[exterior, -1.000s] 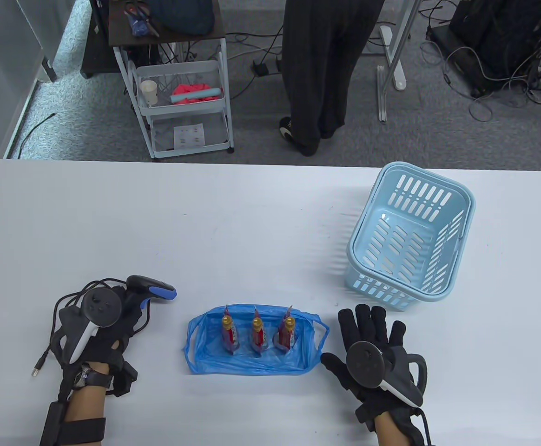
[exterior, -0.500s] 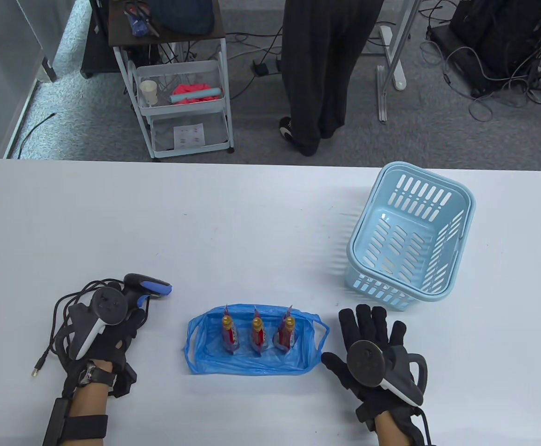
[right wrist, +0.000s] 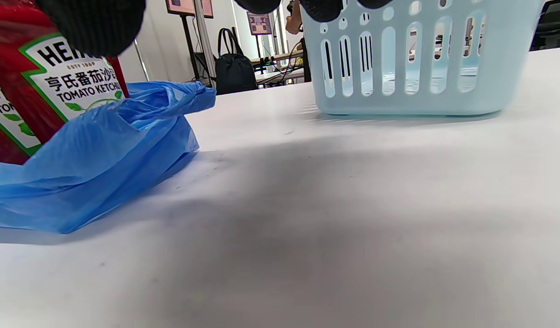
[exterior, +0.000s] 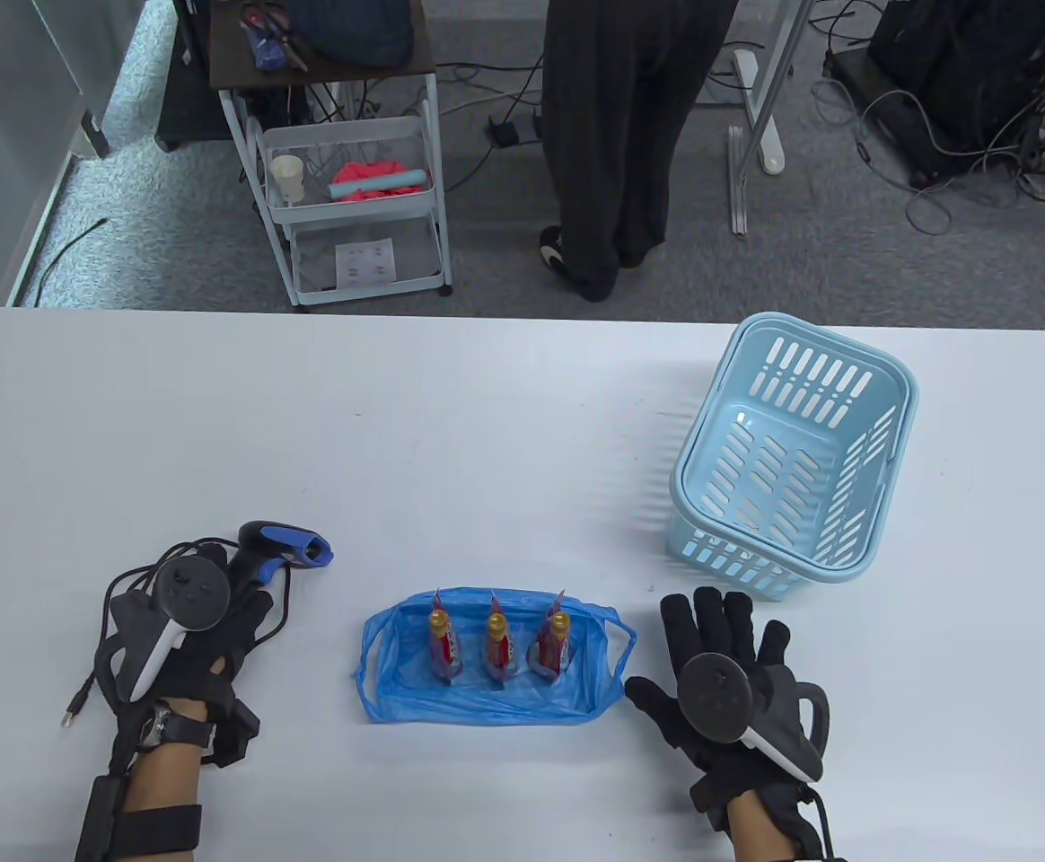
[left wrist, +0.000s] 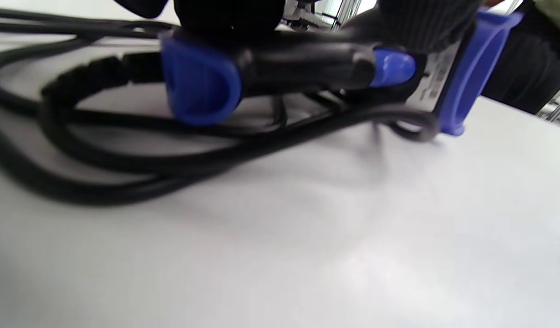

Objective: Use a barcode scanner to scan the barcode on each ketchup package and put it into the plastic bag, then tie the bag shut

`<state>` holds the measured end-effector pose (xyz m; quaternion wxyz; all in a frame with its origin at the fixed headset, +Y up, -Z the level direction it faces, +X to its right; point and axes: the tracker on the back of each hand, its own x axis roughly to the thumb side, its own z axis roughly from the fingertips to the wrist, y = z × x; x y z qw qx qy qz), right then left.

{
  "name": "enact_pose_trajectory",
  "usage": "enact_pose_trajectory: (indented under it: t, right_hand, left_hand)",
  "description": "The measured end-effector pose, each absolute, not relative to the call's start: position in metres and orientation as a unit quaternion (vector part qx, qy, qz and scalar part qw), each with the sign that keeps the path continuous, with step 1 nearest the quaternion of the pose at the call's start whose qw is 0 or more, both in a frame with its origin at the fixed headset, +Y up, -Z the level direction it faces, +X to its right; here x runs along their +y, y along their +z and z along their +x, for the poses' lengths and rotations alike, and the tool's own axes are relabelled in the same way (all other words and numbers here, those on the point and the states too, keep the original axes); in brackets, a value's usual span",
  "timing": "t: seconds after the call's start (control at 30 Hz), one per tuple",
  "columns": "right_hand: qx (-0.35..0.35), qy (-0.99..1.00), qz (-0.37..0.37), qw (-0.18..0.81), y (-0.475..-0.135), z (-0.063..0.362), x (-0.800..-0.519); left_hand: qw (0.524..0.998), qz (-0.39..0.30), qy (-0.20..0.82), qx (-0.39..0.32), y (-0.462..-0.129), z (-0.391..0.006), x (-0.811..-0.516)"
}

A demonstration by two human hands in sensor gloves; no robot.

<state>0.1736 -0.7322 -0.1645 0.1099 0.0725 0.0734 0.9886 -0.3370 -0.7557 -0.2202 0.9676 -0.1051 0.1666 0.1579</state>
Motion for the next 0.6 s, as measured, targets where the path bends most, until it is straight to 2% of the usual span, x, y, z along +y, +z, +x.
enact_pose_trajectory:
  t: [0.23, 0.37, 0.5, 0.6]
  right_hand:
    - [0.075, 0.988, 0.074, 0.113, -0.165, 0.173, -0.733]
    - [0.073, 0.988, 0.075, 0.113, -0.165, 0.174, -0.733]
    - [0.071, 0.988, 0.076, 0.115, -0.164, 0.173, -0.734]
    - [0.073, 0.988, 0.076, 0.113, -0.164, 0.173, -0.734]
  left_hand:
    - [0.978, -0.029, 0.170, 0.116, -0.213, -0.319, -0.724]
    - [0.982, -0.001, 0.178, 0.064, -0.209, -0.298, -0.710]
    - [0.984, -0.008, 0.178, 0.022, -0.207, -0.280, -0.707]
    - [0.982, -0.046, 0.182, -0.005, -0.209, -0.268, -0.717]
